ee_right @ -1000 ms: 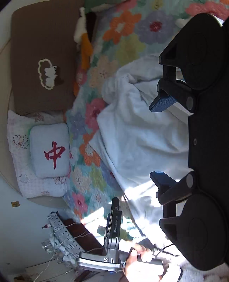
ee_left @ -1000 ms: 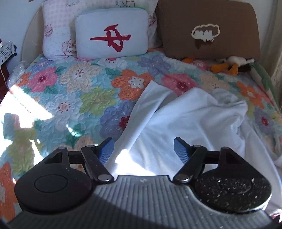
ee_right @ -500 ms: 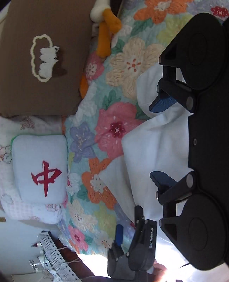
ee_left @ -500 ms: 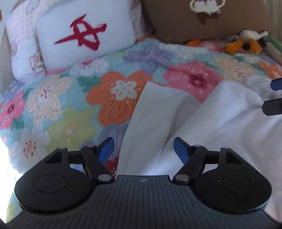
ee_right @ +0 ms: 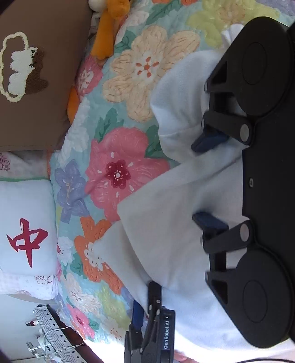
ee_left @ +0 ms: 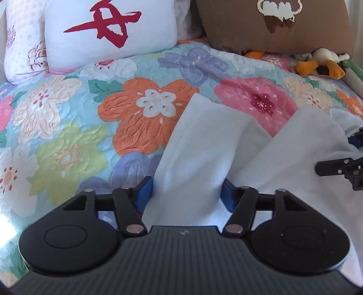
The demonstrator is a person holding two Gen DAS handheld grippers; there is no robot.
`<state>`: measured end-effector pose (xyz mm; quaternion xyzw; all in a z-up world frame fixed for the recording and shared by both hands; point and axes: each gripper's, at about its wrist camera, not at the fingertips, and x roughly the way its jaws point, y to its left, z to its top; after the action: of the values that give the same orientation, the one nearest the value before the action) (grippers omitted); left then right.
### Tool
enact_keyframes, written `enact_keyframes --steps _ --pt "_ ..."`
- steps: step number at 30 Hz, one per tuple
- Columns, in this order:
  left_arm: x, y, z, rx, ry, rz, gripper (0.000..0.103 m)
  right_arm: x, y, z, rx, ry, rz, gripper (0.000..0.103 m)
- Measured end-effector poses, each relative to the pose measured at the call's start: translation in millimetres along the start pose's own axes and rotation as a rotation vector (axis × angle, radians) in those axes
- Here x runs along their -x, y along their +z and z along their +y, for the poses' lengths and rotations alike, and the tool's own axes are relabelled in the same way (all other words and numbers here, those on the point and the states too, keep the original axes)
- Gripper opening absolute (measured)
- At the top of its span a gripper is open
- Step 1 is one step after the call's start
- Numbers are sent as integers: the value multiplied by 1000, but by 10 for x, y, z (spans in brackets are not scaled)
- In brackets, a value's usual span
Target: Fold clothes
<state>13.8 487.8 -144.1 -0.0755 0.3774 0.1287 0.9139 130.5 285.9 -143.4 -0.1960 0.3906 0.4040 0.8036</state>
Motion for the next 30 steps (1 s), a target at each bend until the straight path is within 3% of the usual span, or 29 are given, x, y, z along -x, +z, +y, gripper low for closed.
enact_keyframes --steps 1,2,3,6,10,13,20,26,30 --pt "6 22 -11 -7 -6 1 8 3 6 15 20 -8 1 23" --pt "28 37 -25 -8 -7 -5 8 36 23 23 27 -12 -14 14" --pt "65 47 -41 -10 10 -27 7 69 39 32 35 -16 -30 12" --pt "196 89 -61 -33 84 -104 6 182 91 35 35 -31 -82 11" --pt "370 172 125 74 117 -168 6 313 146 61 56 -57 -143 10" --pt "433 191 221 115 126 -187 6 325 164 79 52 -27 -142 10" --pt "368 136 216 105 152 -163 6 161 58 118 10 11 -66 11" --pt "514 183 202 77 183 -224 6 213 107 174 11 -27 -124 9" --pt "701 253 355 119 233 -282 6 287 403 170 -21 8 -191 9"
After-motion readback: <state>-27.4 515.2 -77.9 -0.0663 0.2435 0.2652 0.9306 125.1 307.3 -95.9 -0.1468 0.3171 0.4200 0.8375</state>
